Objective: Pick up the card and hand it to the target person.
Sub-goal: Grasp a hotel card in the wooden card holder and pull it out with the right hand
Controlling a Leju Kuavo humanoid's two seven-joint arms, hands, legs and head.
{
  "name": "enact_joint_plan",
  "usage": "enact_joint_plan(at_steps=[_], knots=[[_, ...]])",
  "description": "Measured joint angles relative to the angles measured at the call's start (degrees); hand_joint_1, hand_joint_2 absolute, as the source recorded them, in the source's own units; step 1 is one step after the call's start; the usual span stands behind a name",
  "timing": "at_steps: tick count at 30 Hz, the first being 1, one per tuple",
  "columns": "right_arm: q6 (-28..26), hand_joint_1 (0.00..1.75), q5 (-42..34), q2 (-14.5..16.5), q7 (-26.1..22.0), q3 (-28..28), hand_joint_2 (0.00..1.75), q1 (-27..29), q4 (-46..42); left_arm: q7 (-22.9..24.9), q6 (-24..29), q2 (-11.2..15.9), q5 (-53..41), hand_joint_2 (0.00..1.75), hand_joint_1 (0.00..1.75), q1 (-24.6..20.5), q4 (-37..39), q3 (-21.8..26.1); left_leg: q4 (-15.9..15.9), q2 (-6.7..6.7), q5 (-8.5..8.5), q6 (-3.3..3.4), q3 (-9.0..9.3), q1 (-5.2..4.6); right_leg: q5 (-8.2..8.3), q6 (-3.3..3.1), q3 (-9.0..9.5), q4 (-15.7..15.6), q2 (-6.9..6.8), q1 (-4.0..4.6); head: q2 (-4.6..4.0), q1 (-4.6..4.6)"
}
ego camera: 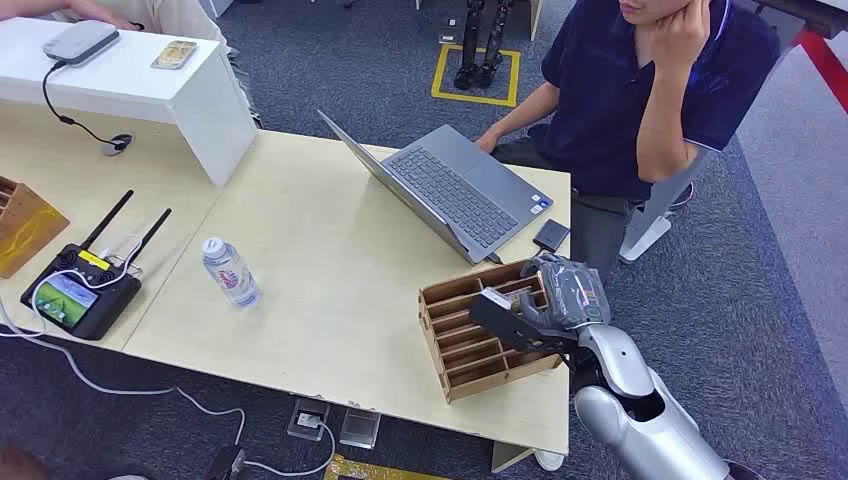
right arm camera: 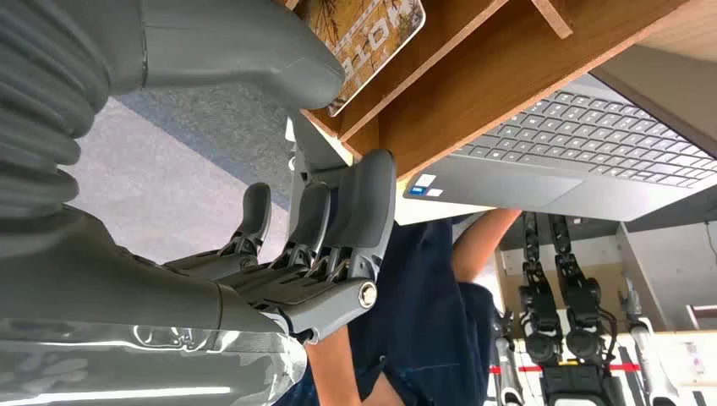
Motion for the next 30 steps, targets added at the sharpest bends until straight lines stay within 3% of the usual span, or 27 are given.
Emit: enact_joint_plan(at_steps=[30], knots=[[-0.3, 1.02, -1.9, 2.2, -2.2, 1.4, 1.75, -0.1, 3.5, -0.1, -0.2, 0.0, 0.0, 0.0, 0.0, 0.0, 0.0, 0.0, 0.0, 0.0, 0.0, 0.0, 0.0, 0.0, 0.0, 0.0, 0.0, 0.0, 0.0, 0.0, 0.0, 0.01]])
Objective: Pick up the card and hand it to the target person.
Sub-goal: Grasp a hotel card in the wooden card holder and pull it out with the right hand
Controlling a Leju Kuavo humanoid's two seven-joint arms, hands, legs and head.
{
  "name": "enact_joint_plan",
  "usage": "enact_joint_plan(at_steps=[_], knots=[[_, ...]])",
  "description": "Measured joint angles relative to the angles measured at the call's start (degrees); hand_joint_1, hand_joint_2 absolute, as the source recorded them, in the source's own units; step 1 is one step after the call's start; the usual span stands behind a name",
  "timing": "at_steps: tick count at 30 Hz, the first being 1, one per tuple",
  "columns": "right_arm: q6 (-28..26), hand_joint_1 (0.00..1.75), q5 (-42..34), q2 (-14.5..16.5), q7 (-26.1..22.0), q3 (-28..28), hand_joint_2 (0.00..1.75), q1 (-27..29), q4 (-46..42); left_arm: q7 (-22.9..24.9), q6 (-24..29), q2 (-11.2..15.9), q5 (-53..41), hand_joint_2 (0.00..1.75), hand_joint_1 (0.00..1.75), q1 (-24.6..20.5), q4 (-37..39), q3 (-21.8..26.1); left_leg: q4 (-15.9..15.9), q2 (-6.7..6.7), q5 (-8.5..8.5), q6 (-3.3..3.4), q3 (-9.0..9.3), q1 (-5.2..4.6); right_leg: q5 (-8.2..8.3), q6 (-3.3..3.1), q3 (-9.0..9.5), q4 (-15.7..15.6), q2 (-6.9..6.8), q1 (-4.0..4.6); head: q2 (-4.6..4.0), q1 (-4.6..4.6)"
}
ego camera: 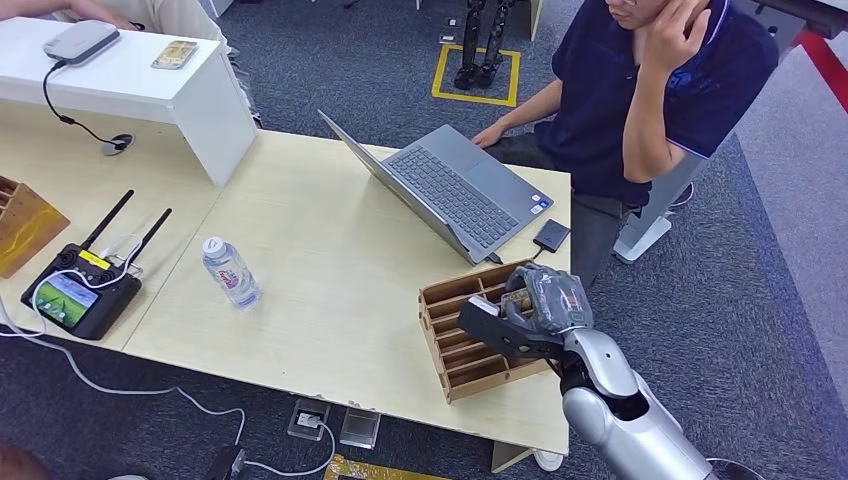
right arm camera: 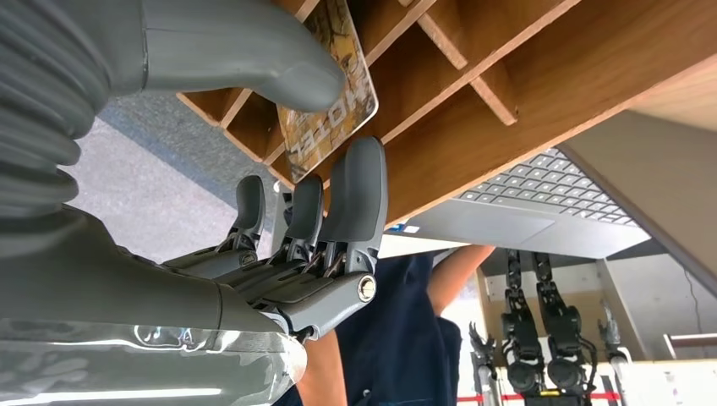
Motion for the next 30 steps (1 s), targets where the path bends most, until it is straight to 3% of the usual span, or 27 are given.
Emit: enact_joint_plan(at_steps=[20, 25, 29, 30], knots=[[-0.3, 1.06, -0.1, 0.3, 0.4, 0.1, 1.75, -0.2, 1.2, 0.1, 0.0, 0.0, 0.0, 0.0, 0.0, 0.0, 0.0, 0.0, 0.0, 0.0, 0.0, 0.0, 0.0, 0.0, 0.0, 0.0, 0.0, 0.0, 0.0, 0.0, 0.0, -0.01], [-0.7, 1.33, 0.0, 0.3, 0.5, 0.0, 1.75, -0.3, 1.4, 0.0, -0.1, 0.0, 0.0, 0.0, 0.0, 0.0, 0.0, 0.0, 0.0, 0.0, 0.0, 0.0, 0.01, 0.0, 0.0, 0.0, 0.0, 0.0, 0.0, 0.0, 0.0, -0.01], [-0.7, 1.38, 0.0, 0.2, 0.9, -0.2, 1.75, -0.4, 1.4, 0.0, -0.1, 0.0, 0.0, 0.0, 0.0, 0.0, 0.0, 0.0, 0.0, 0.01, 0.0, 0.0, 0.02, 0.0, 0.0, 0.0, 0.0, 0.0, 0.01, 0.0, 0.0, -0.01], [-0.8, 1.4, 0.0, 0.1, 1.0, -0.3, 1.75, -0.4, 1.4, 0.0, -0.1, 0.0, 0.0, 0.44, 0.0, 0.0, 0.0, 0.0, 0.0, 0.01, 0.0, 0.0, 0.03, 0.0, 0.0, 0.0, 0.01, 0.0, 0.01, 0.0, 0.0, -0.01]])
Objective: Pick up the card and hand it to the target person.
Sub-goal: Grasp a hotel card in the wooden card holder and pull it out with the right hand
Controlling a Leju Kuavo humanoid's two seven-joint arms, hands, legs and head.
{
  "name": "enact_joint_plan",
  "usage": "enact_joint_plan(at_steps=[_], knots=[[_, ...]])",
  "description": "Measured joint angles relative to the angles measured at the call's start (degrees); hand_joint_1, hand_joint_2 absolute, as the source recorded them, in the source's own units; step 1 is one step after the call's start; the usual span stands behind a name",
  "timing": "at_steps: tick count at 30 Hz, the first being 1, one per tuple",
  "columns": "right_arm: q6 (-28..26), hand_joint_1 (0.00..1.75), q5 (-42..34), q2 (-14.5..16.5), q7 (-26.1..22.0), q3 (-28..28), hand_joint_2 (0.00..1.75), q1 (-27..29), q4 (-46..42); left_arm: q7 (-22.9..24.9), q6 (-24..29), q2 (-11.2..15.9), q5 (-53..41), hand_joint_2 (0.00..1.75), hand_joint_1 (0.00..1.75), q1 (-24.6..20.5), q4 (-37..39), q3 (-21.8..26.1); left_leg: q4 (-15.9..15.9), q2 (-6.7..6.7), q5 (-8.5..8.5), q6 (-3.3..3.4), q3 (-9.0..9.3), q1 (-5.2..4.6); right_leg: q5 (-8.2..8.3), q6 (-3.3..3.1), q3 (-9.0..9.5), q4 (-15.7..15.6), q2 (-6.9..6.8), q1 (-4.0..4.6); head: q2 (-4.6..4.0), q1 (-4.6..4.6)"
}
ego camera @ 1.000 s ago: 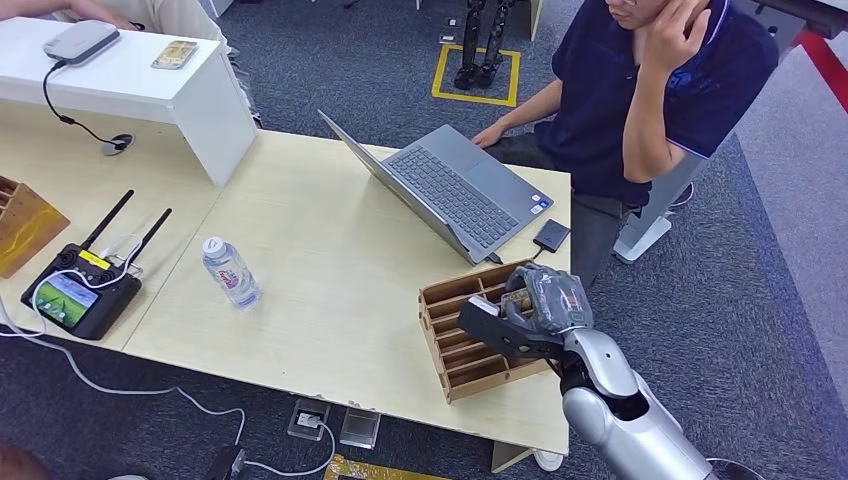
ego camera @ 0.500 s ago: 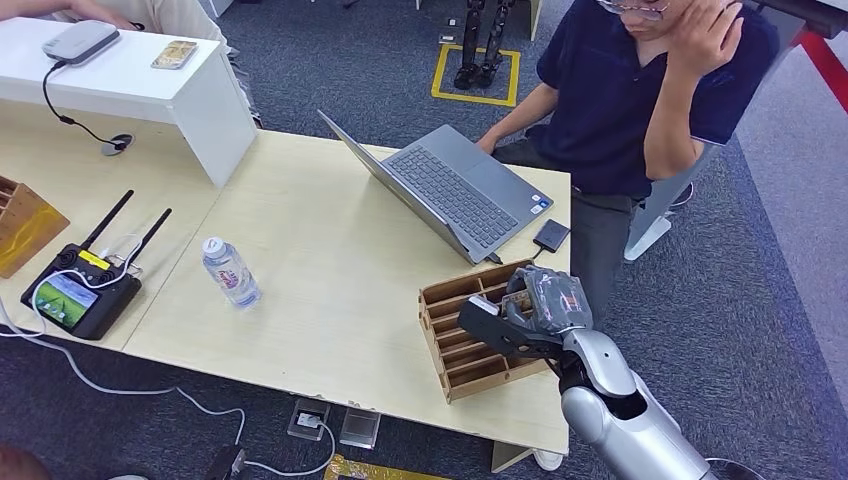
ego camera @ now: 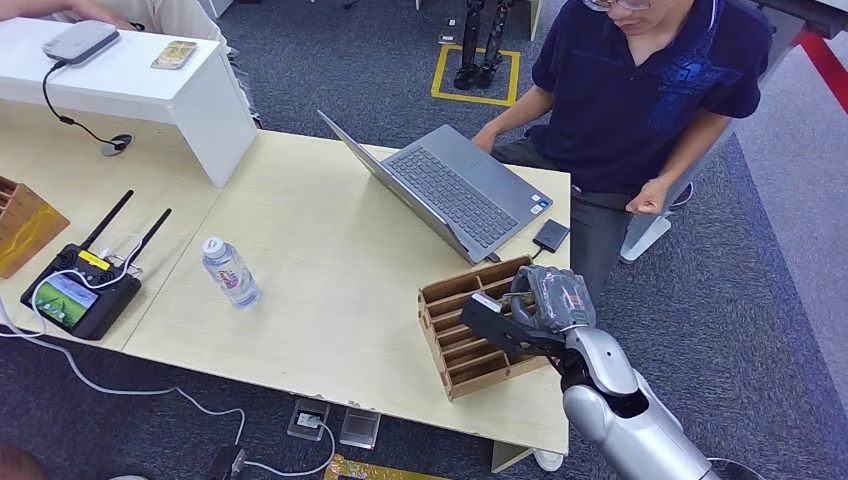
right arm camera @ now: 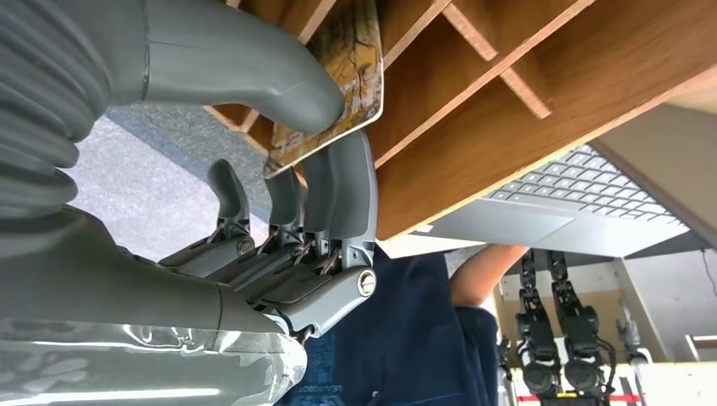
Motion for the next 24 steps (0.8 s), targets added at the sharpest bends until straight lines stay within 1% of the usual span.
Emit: enact_joint_plan(at_steps=[3, 11, 21, 24], knots=[[-0.1, 1.4, 0.0, -0.1, 0.2, -0.2, 1.75, 0.0, 0.0, -0.1, -0.2, 0.0, 0.0, 1.75, 0.0, 0.0, 0.0, 0.0, 0.0, 0.0, 0.0, 0.0, 0.02, 0.0, 0.0, 0.0, 0.02, 0.0, 0.0, 0.0, 0.0, 0.0], [-0.1, 1.4, 0.0, -0.4, 0.1, -0.3, 1.75, 0.0, -0.3, -1.5, -2.4, 0.2, -0.6, 1.75, 0.0, 0.0, 0.0, 0.0, 0.0, 0.0, 0.01, 0.0, 0.03, 0.0, 0.01, 0.0, 0.03, 0.0, 0.0, 0.0, 0.0, 0.0], [-0.1, 1.4, 0.0, -0.4, -0.3, -0.3, 1.75, 0.0, -0.4, -1.8, -2.4, 0.3, -0.3, 1.75, 0.0, 0.0, 0.0, -0.1, 0.0, 0.0, 0.0, 0.0, 0.03, 0.0, 0.01, 0.01, 0.03, 0.0, 0.0, 0.0, 0.0, 0.0], [0.8, 1.4, -1.5, -0.5, -0.7, -0.4, 1.75, -0.2, -0.7, -1.6, -2.3, 0.3, -0.1, 1.75, 0.0, 0.0, 0.0, -0.1, 0.0, 0.0, 0.01, 0.0, 0.02, 0.0, 0.01, 0.01, 0.03, 0.0, 0.0, 0.0, 0.0, 0.0]])
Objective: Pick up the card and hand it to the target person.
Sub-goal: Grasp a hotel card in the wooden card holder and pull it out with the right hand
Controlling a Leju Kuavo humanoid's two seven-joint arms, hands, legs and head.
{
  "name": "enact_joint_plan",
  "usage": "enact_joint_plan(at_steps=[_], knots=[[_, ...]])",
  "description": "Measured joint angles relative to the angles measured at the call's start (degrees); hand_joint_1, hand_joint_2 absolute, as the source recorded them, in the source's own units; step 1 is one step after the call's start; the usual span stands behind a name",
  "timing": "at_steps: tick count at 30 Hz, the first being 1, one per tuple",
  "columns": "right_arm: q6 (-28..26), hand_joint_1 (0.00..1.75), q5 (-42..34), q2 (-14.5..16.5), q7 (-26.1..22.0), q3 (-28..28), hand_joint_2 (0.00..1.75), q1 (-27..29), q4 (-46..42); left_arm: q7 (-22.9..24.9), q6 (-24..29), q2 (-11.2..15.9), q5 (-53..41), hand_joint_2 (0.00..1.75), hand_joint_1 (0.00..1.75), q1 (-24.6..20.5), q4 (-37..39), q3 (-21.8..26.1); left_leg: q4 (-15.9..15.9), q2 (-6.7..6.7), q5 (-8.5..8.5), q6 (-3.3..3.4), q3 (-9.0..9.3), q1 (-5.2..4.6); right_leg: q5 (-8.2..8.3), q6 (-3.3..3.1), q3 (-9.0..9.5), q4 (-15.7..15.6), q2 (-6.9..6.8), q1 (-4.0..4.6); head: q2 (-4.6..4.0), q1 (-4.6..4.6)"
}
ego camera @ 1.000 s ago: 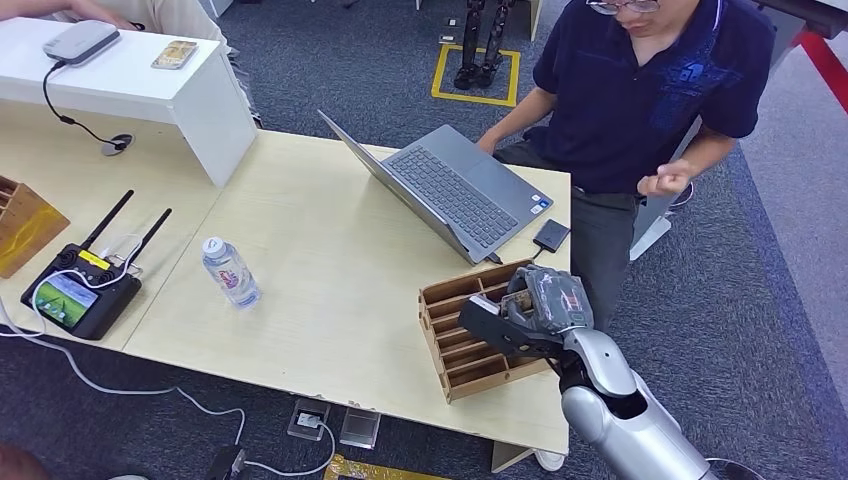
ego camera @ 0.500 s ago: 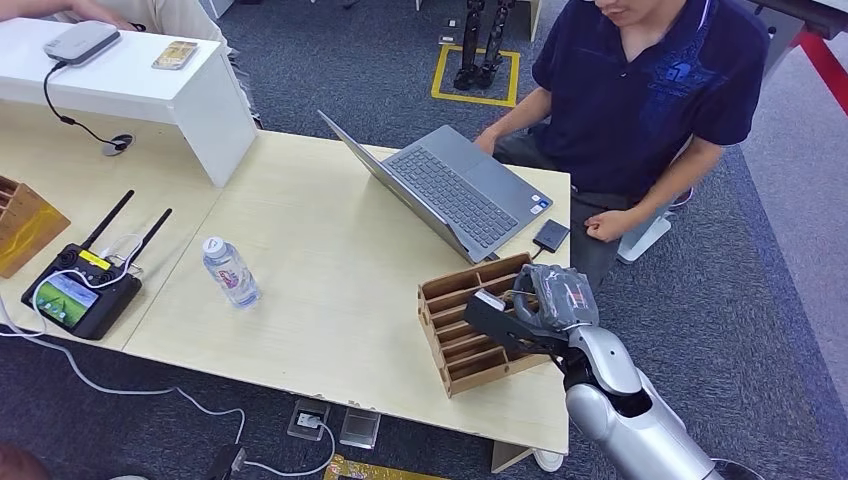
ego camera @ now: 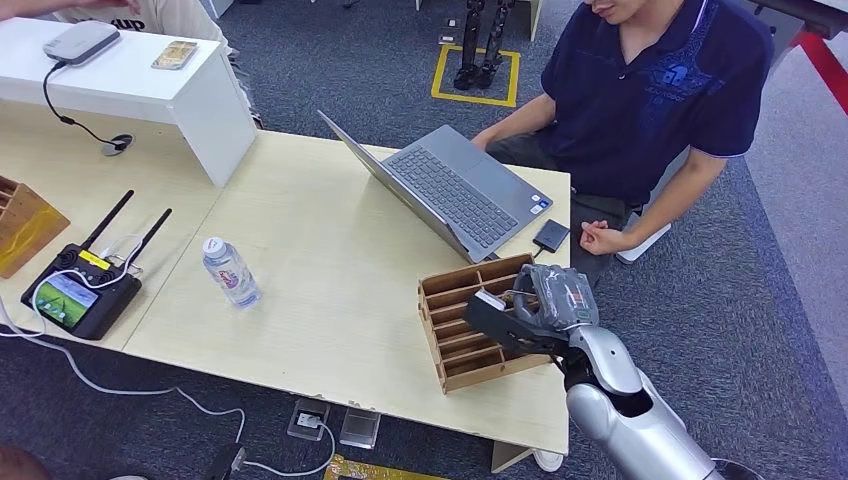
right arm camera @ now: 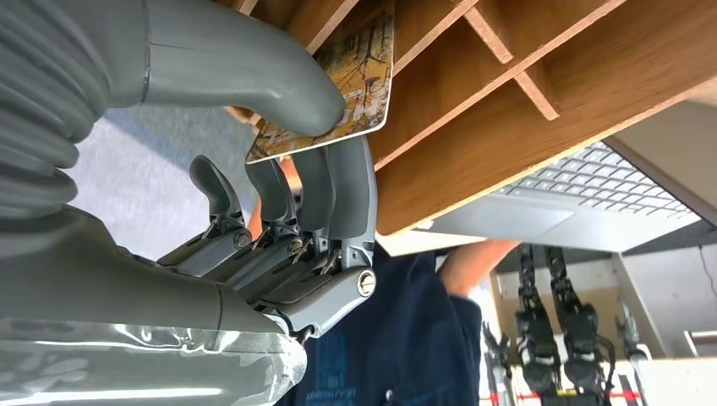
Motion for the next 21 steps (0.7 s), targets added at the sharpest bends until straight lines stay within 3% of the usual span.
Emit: enact_joint_plan(at_steps=[6, 13, 21], knots=[[5.7, 1.4, -3.9, -1.9, 1.5, -0.8, 1.75, -2.4, -4.8, 0.0, -0.1, 0.2, 0.2, 1.75, 0.0, 0.0, 0.0, 0.0, 0.0, 0.01, 0.0, 0.0, 0.0, 0.0, 0.01, 0.0, -0.01, 0.0, 0.01, 0.0, 0.0, 0.01], [13.6, 1.4, -9.6, -6.3, 5.7, -1.5, 1.75, -8.5, -15.0, 0.4, -0.2, 0.6, 1.0, 1.75, 0.0, 0.1, 0.1, 0.0, 0.0, 0.01, 0.01, 0.01, 0.0, -0.01, 0.02, 0.02, -0.02, 0.0, 0.01, -0.01, 0.0, 0.01], [14.2, 1.4, -10.5, -9.0, 7.1, -2.3, 1.75, -12.9, -23.3, 0.6, -0.6, 0.8, 1.3, 1.75, 0.0, 0.1, 0.1, 0.0, 0.0, 0.01, 0.0, 0.01, -0.01, -0.01, 0.02, 0.02, -0.01, 0.0, 0.01, 0.0, 0.0, -0.01]])
